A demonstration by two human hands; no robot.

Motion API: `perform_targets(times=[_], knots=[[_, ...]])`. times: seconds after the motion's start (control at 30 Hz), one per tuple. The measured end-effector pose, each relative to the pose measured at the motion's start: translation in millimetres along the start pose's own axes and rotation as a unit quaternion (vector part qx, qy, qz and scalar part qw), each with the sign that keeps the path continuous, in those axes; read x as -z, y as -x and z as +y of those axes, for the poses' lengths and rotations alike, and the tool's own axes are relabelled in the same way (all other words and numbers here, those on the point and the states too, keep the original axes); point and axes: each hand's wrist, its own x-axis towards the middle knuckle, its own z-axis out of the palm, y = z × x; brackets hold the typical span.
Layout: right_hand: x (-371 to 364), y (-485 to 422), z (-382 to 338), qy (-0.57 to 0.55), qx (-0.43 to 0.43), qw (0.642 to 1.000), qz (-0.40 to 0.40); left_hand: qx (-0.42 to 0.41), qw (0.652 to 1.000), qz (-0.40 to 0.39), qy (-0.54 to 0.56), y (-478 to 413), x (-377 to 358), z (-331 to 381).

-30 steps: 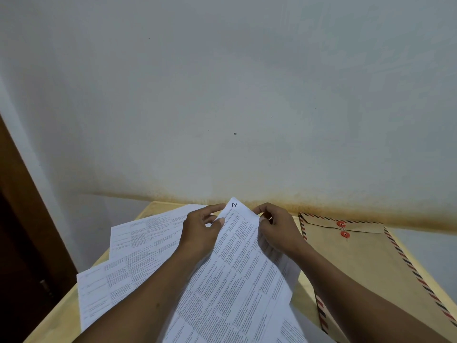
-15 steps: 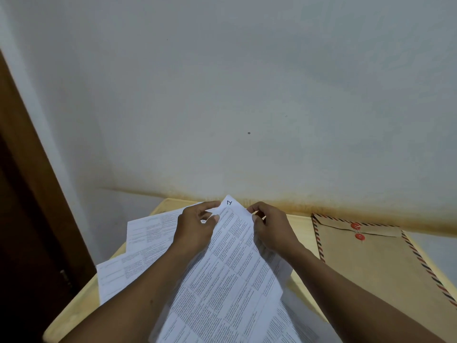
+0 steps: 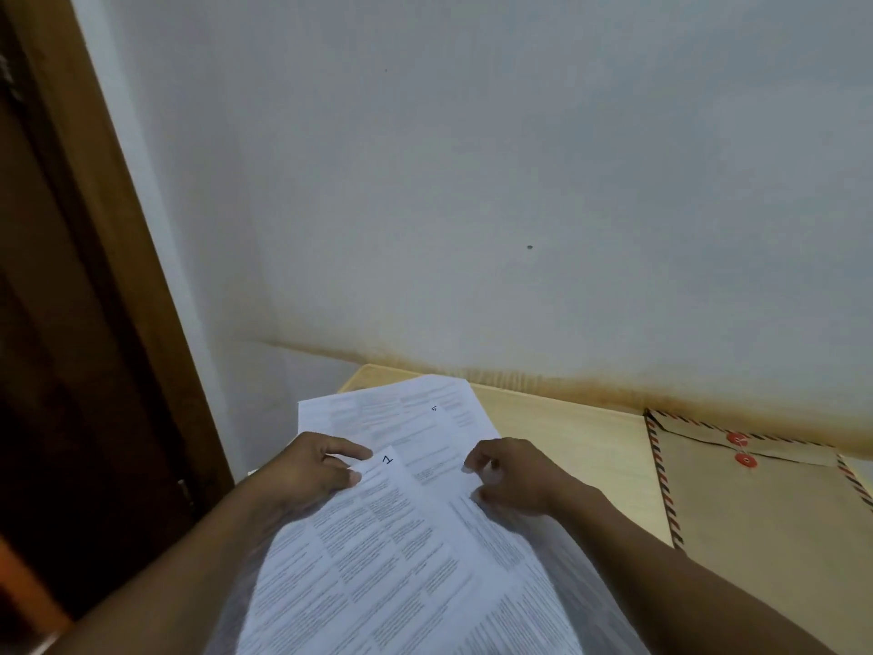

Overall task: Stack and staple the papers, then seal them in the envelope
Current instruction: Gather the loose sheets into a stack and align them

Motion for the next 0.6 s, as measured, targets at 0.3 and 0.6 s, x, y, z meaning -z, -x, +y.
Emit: perform_targets(times=[0.3, 0.6], knots=[[-0.6, -5.4, -4.8, 0.086, 0.028, 0.996, 0.014, -0.005, 0.999, -0.025, -0.034, -7.4, -3.4, 1.1], [-8.4, -4.2, 0.7, 0.043, 0.035, 0.998, -0.018, -0.009, 0.999, -0.017, -0.030, -9.2, -17.5, -7.8]])
